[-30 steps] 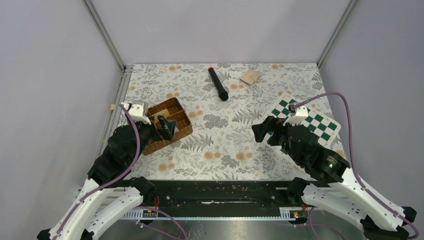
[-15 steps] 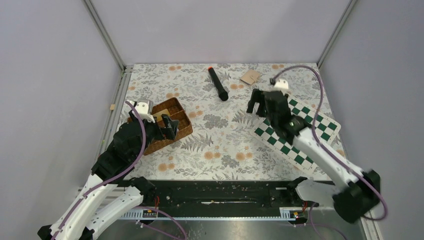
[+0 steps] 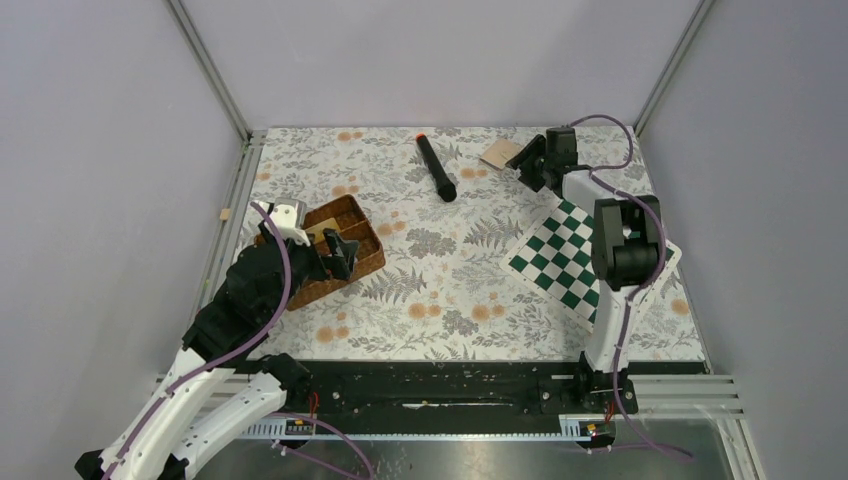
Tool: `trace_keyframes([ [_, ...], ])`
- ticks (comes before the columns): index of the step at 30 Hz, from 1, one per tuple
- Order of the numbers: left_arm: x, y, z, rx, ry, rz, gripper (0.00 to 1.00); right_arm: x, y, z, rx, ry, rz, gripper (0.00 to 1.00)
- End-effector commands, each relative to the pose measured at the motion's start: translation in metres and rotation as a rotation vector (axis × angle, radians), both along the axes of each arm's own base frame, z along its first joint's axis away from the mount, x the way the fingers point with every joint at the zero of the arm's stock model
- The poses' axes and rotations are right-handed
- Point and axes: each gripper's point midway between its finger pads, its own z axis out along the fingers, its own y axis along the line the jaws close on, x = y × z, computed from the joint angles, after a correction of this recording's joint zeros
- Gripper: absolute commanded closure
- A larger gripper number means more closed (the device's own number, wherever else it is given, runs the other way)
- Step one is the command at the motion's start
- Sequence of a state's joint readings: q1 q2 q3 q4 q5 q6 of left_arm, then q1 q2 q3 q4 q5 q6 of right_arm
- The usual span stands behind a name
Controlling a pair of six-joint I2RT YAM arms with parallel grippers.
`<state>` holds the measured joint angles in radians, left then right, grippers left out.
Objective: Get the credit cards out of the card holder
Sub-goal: Move the card holder to the center of the board.
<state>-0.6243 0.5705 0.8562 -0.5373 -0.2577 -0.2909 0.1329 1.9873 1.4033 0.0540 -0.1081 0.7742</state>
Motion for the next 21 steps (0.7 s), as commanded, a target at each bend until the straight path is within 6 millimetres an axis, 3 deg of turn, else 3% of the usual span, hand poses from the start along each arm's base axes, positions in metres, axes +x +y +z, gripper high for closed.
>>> trace_keyframes([
  [1, -0.002, -0.006, 0.014, -0.043, -0.033, -0.029, 0.01, 0.049, 0.002, 0.016, 0.19, -0.045, -0.022, 0.33],
  [6, -0.002, -0.009, 0.015, -0.046, -0.032, -0.041, 0.01, 0.081, -0.019, -0.001, 0.105, 0.013, -0.047, 0.24],
  [12, -0.001, -0.01, 0.012, -0.041, -0.027, -0.041, 0.01, 0.104, -0.023, -0.032, 0.122, 0.083, -0.085, 0.29],
  [19, 0.001, -0.012, 0.011, -0.037, -0.024, -0.045, 0.01, 0.132, -0.037, -0.054, 0.115, 0.122, -0.147, 0.29],
  [21, 0.001, -0.012, 0.011, -0.035, -0.025, -0.043, 0.01, 0.139, -0.036, -0.049, 0.135, 0.115, -0.154, 0.28],
])
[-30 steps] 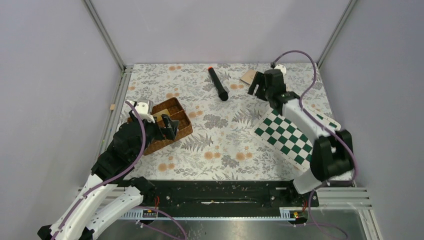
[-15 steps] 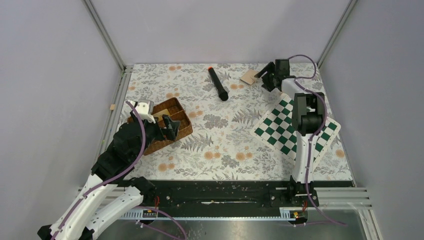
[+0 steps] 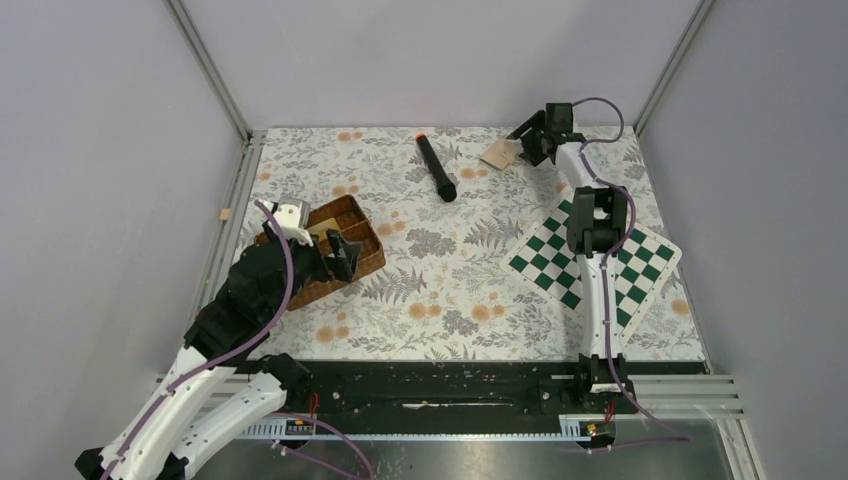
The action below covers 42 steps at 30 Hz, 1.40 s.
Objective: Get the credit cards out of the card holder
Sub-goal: Move the card holder to the center of the board.
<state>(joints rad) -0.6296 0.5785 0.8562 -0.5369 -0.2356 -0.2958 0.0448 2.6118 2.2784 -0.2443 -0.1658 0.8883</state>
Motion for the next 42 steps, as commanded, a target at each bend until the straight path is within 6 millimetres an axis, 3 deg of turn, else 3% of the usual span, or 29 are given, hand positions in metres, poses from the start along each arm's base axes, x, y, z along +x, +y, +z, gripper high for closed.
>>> trace_keyframes([
  [1, 0.003, -0.006, 0.012, -0.03, -0.036, -0.018, 0.01, 0.005, -0.005, -0.002, 0.038, 0.055, -0.044, 0.28],
  [6, 0.005, -0.007, 0.01, -0.018, -0.029, -0.016, 0.01, -0.003, -0.003, -0.018, 0.076, 0.111, -0.067, 0.31],
  [20, 0.006, -0.005, 0.011, -0.013, -0.035, -0.005, 0.01, 0.006, 0.001, -0.018, 0.097, 0.074, -0.054, 0.68],
  [27, 0.006, -0.003, 0.013, -0.017, -0.042, 0.0, 0.01, 0.004, 0.004, -0.018, 0.106, 0.079, -0.05, 0.72],
  [31, 0.006, -0.003, 0.013, -0.017, -0.045, 0.0, 0.01, 0.002, 0.014, -0.018, 0.127, 0.08, -0.013, 0.86],
  [35, 0.006, -0.002, 0.013, -0.013, -0.046, 0.009, 0.01, -0.013, 0.029, -0.019, 0.122, 0.108, 0.069, 1.0],
  [42, 0.006, -0.001, 0.013, -0.012, -0.049, 0.013, 0.01, -0.075, 0.039, -0.011, -0.053, 0.192, 0.222, 1.0],
])
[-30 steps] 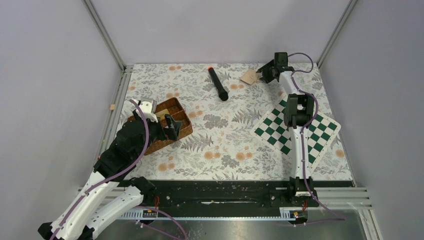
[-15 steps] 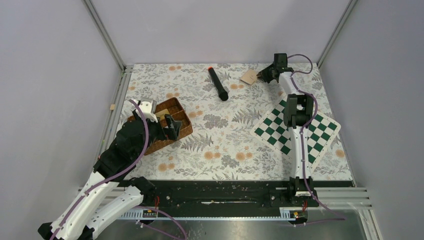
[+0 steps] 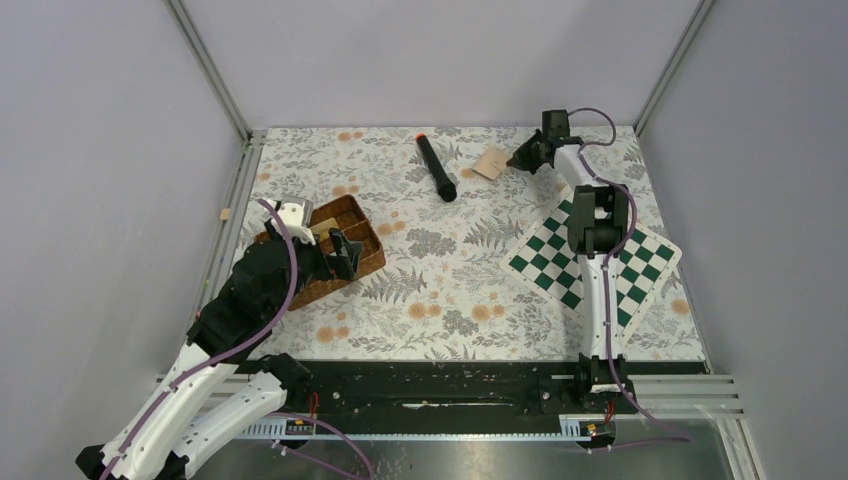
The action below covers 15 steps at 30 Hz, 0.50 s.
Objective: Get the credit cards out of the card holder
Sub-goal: Move the card holder to the center of the board.
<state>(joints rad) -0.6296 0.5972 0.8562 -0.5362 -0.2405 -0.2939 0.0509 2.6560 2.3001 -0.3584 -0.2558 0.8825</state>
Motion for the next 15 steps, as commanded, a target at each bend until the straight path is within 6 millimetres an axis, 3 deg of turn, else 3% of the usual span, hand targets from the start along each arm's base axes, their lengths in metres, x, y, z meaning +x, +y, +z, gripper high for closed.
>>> trace_keyframes([
  [1, 0.004, 0.001, 0.017, -0.024, -0.061, 0.011, 0.02, -0.059, 0.02, 0.023, -0.099, 0.038, 0.156, 1.0],
  [8, 0.005, 0.002, 0.015, -0.019, -0.057, 0.018, 0.01, -0.11, 0.018, 0.063, -0.108, -0.124, 0.199, 1.0],
  [15, 0.005, 0.003, 0.013, -0.018, -0.044, 0.033, 0.01, -0.179, 0.045, 0.055, -0.029, -0.101, 0.337, 1.0],
])
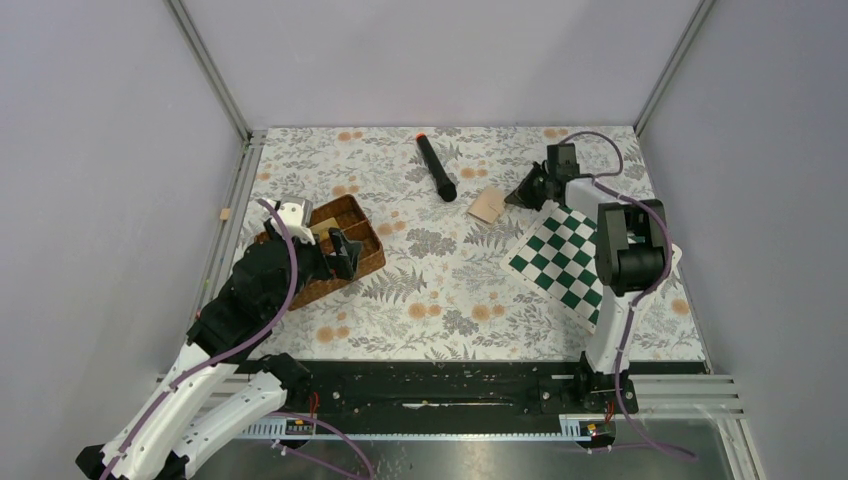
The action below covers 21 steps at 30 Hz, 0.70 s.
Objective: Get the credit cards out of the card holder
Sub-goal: Move the card holder to the center of the board.
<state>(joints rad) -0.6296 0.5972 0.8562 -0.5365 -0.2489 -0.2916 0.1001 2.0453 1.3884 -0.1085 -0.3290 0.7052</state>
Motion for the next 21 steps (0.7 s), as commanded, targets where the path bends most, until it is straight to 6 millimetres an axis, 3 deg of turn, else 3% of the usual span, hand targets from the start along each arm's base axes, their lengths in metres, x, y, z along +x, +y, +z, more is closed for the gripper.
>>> trace_keyframes([
  [1, 0.006, 0.003, 0.012, -0.021, -0.034, 0.036, 0.02, -0.032, 0.028, 0.023, 0.044, -0.086, 0.144, 1.0],
  [5, 0.004, 0.003, 0.011, -0.03, 0.017, 0.05, 0.02, -0.069, 0.046, 0.015, 0.005, -0.037, 0.252, 1.0],
  [8, -0.005, -0.005, 0.009, -0.056, 0.063, 0.002, 0.02, -0.074, 0.039, 0.024, -0.059, -0.09, 0.232, 0.97],
  [10, -0.011, -0.01, 0.005, -0.068, 0.071, -0.037, 0.02, -0.065, 0.033, 0.038, -0.101, -0.133, 0.216, 0.66],
  [13, -0.015, -0.006, -0.005, -0.042, 0.065, -0.045, 0.02, -0.042, 0.022, 0.055, -0.181, -0.184, 0.18, 0.44],
  [17, -0.017, 0.0, -0.022, -0.019, 0.081, -0.028, 0.02, -0.013, 0.012, 0.049, -0.267, -0.154, 0.17, 0.37],
  [21, -0.019, -0.002, -0.021, -0.047, 0.09, -0.026, 0.02, 0.009, 0.01, 0.04, -0.259, -0.094, 0.168, 0.32],
])
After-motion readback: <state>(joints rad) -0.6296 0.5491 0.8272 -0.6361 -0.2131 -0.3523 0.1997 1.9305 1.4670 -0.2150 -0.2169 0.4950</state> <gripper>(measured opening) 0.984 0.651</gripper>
